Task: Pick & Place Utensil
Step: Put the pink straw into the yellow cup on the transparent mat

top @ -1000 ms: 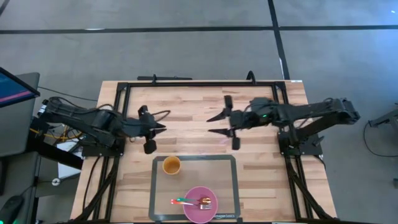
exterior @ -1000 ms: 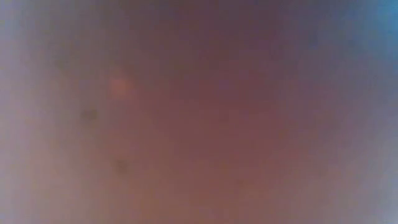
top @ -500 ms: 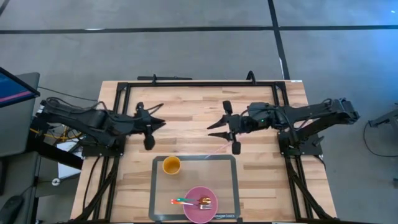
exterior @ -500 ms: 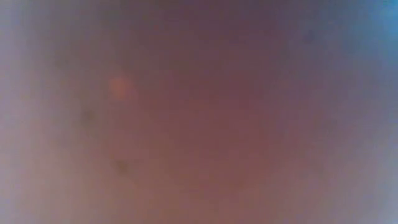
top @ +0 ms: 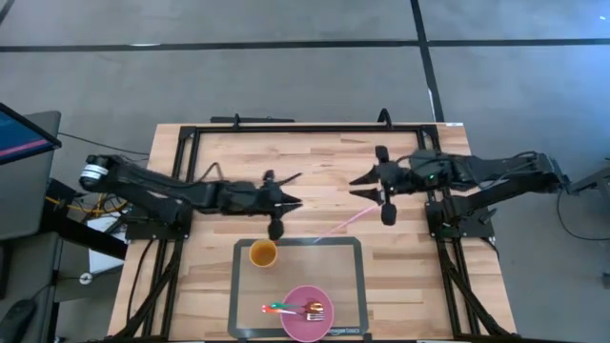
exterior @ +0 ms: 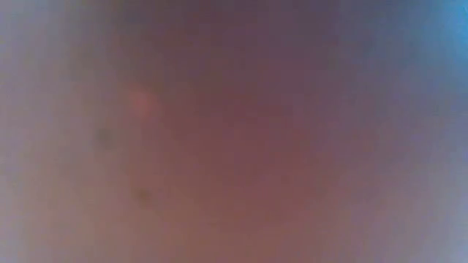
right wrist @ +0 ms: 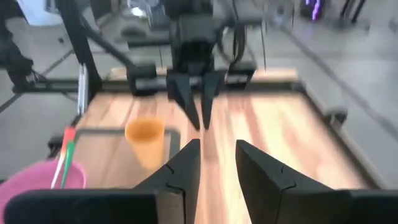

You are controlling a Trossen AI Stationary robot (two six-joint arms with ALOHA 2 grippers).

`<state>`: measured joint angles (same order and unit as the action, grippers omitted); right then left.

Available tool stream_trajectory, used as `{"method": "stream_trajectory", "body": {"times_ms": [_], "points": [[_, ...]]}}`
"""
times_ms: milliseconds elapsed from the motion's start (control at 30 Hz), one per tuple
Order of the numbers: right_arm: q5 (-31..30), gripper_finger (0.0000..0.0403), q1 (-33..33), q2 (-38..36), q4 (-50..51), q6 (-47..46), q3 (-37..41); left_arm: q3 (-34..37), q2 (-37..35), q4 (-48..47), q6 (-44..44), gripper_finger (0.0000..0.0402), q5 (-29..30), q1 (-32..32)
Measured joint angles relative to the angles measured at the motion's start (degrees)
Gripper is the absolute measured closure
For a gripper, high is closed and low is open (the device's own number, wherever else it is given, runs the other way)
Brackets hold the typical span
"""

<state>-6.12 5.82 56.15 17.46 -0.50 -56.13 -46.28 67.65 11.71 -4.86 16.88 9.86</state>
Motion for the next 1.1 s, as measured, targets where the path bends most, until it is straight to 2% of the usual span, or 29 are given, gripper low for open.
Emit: {"method": "stream_trajectory", "body": {"times_ms": [100, 200, 433, 667, 867, 1100], "points": [[-0.1, 0.0308, 0.0, -1.3, -1.3, -4.1, 5.6, 0.0, 5.7, 5.4, -6.1, 0.0353, -8.3, -3.5], [-0.2, 0.0308, 0.0, -1.9, -2.1, -8.4, 10.2, 0.0, 10.0, 8.6, -7.9, 0.0353, -12.5, -5.9], [-0.2, 0.0308, 1.0, 1.2, 7.4, -8.5, 16.0, 0.0, 10.6, 8.8, -7.9, 0.0353, -12.8, -8.2], [-1.5, 0.0308, -2.2, 11.1, 14.9, -11.8, 18.2, 0.0, 7.0, 8.9, -7.9, 0.0353, -12.9, -8.1], [-1.5, 0.0308, -4.7, 20.0, 14.2, -8.6, 18.2, 0.0, 4.0, 8.9, -7.8, 0.0353, -12.9, -7.9], [-1.3, 0.0308, -6.5, 25.8, 12.5, -6.6, 18.2, 0.0, 2.7, 8.9, -7.1, 0.0353, -12.9, -7.9]]}}
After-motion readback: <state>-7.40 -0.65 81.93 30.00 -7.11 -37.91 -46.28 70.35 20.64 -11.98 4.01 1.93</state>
